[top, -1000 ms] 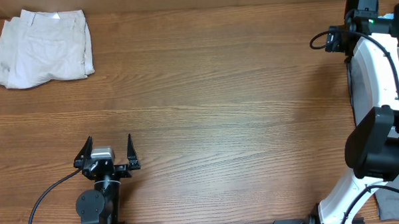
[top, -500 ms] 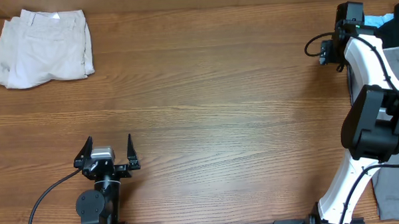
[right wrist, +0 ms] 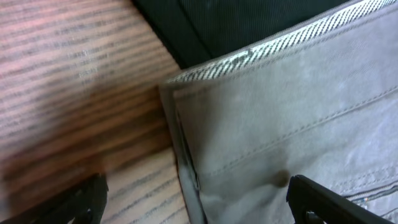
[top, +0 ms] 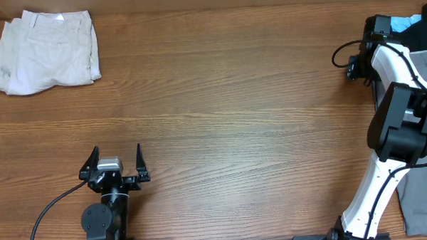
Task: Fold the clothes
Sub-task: 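Reach the right gripper to the grey shorts on the right stack, then grasp the waistband edge of the grey shorts with the right gripper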
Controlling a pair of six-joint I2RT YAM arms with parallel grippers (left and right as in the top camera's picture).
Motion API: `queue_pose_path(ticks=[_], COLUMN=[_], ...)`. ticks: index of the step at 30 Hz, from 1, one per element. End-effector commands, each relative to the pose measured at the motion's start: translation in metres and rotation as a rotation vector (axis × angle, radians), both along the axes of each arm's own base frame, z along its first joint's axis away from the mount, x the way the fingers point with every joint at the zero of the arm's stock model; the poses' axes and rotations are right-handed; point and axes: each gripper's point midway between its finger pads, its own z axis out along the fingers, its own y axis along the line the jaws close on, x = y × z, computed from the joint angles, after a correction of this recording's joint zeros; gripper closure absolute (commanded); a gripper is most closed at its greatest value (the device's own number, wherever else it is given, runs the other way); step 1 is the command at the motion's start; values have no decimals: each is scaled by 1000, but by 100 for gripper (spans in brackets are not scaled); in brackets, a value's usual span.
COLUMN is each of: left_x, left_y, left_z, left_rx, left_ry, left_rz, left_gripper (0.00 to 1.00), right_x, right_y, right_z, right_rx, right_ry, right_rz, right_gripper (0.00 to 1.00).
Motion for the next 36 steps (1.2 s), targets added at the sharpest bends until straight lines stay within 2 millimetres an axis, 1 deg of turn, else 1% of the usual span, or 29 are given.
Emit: queue_pose_path(ticks=[1, 4, 9, 18, 20, 24, 28, 30, 36], left_x=[0, 0, 0, 0, 0, 0, 0, 0, 0], left_y=[3, 3, 3, 3, 3, 3, 3, 3, 3], left_z=[0, 0, 0, 0, 0, 0, 0, 0, 0], left_rx=[23, 23, 23, 23, 23, 23, 23, 23, 23], left_ry=[-5, -5, -4, -5, -4, -5, -5, -5, -5], left_rz=[12, 12, 12, 12, 12, 12, 12, 12, 12], left_gripper=[0, 0, 0, 0, 0, 0, 0, 0, 0], right_x=[10, 10, 4, 0, 1, 1, -1, -2, -2], right_y=[-3, -5, -18, -37, -36, -33, -29, -29, -29], right_z=[8, 5, 0, 1, 0, -8, -21, -25, -24], right_rx=[-20, -23, -62, -67, -57, -37, -29, -27, -26], right_ry=[-37, -39, -37, -58, -60, -52, -25, -16, -16], right_rz=[-1, -3, -30, -68, -65, -58, -52, -53, -52], right_gripper=[4, 6, 6, 7, 7, 7, 6, 4, 3])
